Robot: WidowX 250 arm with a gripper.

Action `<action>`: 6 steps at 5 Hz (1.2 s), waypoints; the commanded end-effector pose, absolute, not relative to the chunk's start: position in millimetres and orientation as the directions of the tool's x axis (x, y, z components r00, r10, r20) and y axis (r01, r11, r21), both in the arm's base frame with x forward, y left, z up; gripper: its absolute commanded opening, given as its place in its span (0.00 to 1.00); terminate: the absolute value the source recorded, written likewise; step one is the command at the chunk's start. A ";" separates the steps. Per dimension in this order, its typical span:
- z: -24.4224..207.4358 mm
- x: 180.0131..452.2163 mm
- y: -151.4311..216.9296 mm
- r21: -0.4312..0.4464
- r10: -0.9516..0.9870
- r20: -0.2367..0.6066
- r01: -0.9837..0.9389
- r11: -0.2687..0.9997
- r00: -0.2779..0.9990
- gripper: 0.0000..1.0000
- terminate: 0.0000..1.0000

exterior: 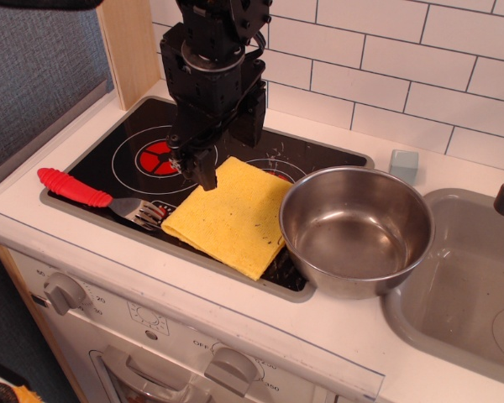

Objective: Move the pot onto the left burner.

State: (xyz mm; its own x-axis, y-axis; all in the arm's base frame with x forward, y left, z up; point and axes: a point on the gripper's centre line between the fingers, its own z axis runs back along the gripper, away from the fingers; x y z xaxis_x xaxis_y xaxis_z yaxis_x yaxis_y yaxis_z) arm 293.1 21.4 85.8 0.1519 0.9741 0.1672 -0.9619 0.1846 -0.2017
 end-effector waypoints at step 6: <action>64.3 293.2 -50.8 -0.202 0.820 0.130 -0.795 0.573 0.558 1.00 0.00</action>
